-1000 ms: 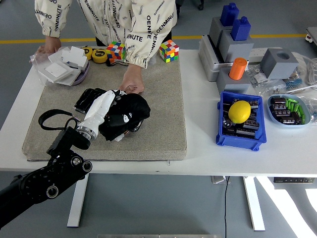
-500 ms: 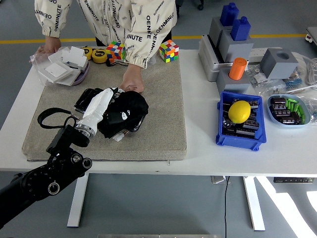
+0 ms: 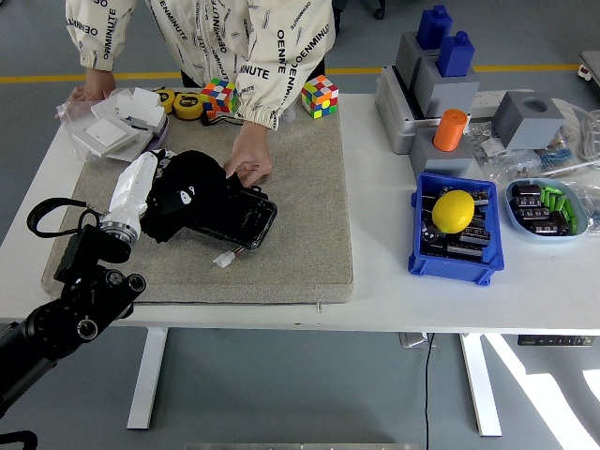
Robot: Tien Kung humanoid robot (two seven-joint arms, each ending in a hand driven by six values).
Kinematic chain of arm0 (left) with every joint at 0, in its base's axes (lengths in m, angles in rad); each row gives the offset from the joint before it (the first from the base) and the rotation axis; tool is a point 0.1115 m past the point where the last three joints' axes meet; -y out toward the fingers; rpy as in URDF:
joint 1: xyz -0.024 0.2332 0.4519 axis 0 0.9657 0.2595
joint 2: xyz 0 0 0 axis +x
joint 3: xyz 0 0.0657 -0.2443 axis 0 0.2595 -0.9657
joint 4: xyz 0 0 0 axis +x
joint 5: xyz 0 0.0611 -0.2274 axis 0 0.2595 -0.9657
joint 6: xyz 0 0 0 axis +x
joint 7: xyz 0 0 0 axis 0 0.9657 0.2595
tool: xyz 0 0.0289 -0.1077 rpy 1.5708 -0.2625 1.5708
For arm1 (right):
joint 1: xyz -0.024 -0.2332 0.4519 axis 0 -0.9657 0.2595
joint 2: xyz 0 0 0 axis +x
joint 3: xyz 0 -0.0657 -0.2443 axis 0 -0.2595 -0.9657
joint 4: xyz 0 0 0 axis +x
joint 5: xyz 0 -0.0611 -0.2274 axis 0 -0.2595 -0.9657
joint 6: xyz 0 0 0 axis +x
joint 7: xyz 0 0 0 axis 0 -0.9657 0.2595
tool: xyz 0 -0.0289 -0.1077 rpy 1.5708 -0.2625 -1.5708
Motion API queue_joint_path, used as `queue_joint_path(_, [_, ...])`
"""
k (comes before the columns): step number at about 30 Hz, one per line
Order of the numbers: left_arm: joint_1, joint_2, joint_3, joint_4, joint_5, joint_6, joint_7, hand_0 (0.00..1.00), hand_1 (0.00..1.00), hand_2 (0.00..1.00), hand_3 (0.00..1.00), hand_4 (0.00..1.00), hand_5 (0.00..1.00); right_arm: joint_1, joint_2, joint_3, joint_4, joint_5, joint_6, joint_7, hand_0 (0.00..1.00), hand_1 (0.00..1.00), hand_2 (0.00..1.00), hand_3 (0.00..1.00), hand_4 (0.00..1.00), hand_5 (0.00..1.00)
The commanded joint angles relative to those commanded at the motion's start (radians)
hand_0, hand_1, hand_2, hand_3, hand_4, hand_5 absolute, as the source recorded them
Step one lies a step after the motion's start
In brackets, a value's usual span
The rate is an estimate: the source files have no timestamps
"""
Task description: Pick the rag up,wipe the panel,place it on the desk
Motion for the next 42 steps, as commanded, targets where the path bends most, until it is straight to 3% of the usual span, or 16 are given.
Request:
queue_joint_path(13, [-0.043,-0.016,-0.115,0.17,0.028,0.004,-0.011,0.18,0.196,0.226,0.557,0.614,0.002,0.002,0.001,0.006,-0.001,-0.002,0.0,-0.001,0.536,0.552,0.489,0.522,0.883,0.344])
queue_joint_path(21, [-0.044,-0.015,-0.137,0.182,0.033,0.008,-0.016,0.18,0.196,0.226,0.557,0.614,0.002,0.002,0.0,-0.001,-0.001,0.001,0.001,-0.001,0.536,0.551,0.489,0.521,0.882,0.344])
queue_joint_path(28, [-0.031,-0.009,-0.106,0.141,0.017,0.007,-0.013,0.18,0.196,0.227,0.557,0.615,0.002,0.001,0.0,-0.004,-0.001,0.002,0.001,-0.001,0.533,0.552,0.489,0.521,0.883,0.343])
queue_joint_path(35, [-0.008,0.002,-0.053,0.055,0.001,-0.002,0.002,0.18,0.196,0.227,0.557,0.615,0.002,0.0,-0.002,-0.009,-0.001,0.002,0.001,-0.001,0.535,0.553,0.489,0.522,0.884,0.343])
queue_joint_path(42, [0.005,0.022,0.042,-0.046,-0.019,-0.01,0.025,0.18,0.196,0.227,0.557,0.616,0.002,0.0,-0.003,-0.01,-0.001,0.001,0.001,0.0,0.533,0.553,0.488,0.522,0.884,0.343])
